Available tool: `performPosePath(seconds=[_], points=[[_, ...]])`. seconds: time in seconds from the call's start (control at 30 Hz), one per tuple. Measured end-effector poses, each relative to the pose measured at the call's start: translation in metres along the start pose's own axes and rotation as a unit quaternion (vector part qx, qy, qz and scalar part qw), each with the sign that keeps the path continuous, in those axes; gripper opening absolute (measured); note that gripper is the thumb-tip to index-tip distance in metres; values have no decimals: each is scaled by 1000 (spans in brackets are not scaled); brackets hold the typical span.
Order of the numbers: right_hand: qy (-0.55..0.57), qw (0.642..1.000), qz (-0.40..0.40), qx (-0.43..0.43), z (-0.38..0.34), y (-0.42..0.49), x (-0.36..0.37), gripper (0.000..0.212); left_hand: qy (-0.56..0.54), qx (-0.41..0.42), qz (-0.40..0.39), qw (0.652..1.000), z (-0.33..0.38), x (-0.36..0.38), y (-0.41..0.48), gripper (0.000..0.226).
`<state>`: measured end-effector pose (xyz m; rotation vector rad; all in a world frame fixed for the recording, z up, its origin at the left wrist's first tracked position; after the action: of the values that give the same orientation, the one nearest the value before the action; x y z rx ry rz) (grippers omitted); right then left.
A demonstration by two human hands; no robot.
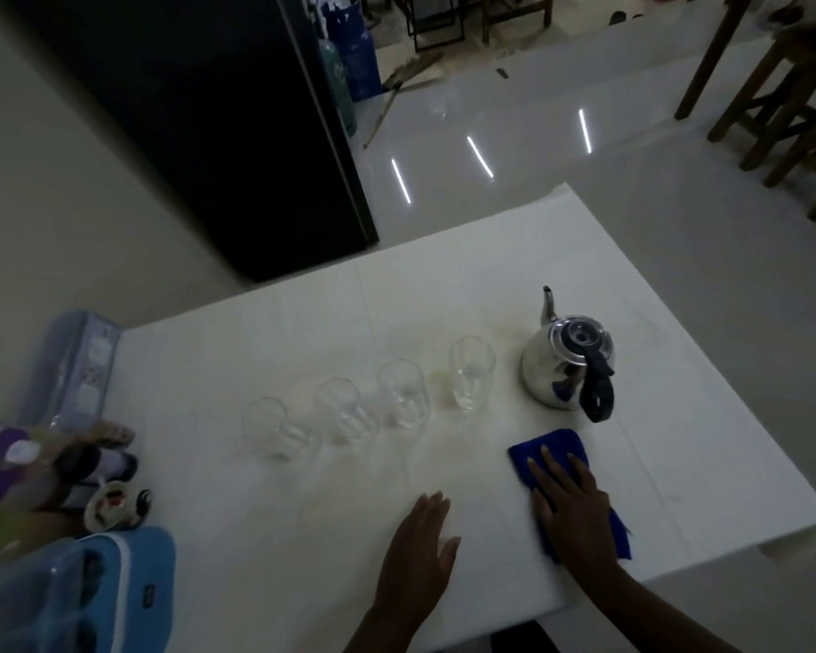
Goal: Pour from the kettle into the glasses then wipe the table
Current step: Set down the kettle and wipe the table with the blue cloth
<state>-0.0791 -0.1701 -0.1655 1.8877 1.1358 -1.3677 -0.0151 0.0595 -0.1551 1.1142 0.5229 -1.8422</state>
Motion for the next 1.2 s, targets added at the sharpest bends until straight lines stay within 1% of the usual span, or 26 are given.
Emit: performPosePath(seconds=[0.17, 0.27, 0.4, 0.5, 0.6, 0.67, 0.8, 0.87, 0.9, 0.97, 1.0, 1.07, 1.1, 1.13, 1.2], points=[[22, 999, 45, 7, -36, 9, 7, 50, -6, -1, 25, 1000, -28, -14, -2, 52], [19, 999, 34, 4, -71, 22, 20, 50, -10, 2, 26, 1000, -37, -18, 1, 53], [6, 999, -4, -51, -103, 12, 39, 49, -15, 14, 13, 1000, -46, -18, -4, 53], [-15, 993, -13, -117, -92, -16, 44, 49, -17, 22, 7, 1000, -56, -19, -13, 51], [-50, 985, -20, -163, -75, -30, 41, 50, -10, 1, 23, 1000, -69, -26, -22, 51], [-60, 988, -17, -143, -77, -25, 42, 50, -12, -13, 37, 999, -78, -33, -26, 52], [-14, 999, 12, -31, -110, -3, 48, 51, -7, -27, 49, 998, -90, -43, -25, 51], [-1, 1000, 17, -10, -130, 1, 48, 54, -10, -32, 48, 998, -91, -47, -20, 49], [-3, 1000, 11, -21, -136, -1, 49, 55, -12, -35, 44, 998, -92, -47, -18, 48], [-15, 996, -16, -88, -135, -15, 55, 56, -17, -38, 35, 999, -91, -48, -19, 49], [-18, 990, -26, -134, -127, -22, 57, 61, -20, -35, 33, 999, -91, -49, -19, 49], [-26, 976, -57, -207, -105, -30, 56, 80, -23, -36, 35, 998, -93, -51, -20, 48], [-26, 973, -70, -218, -96, -29, 54, 85, -23, -38, 35, 998, -94, -52, -22, 47], [-25, 974, -74, -212, -91, -27, 51, 83, -23, -39, 35, 998, -95, -52, -23, 47], [-8, 985, -51, -165, -102, -19, 48, 73, -26, -43, 40, 998, -97, -55, -27, 47]])
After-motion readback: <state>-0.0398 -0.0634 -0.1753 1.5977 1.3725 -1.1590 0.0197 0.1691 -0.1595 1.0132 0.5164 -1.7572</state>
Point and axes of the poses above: each hand's wrist, its own y-axis towards the middle knuckle, its own x-axis out of the palm, z = x × y, the point moved 5 cm from there along y, towards the middle knuckle, and after that the axes turned 11 degrees about z, right-handed, at the moved point
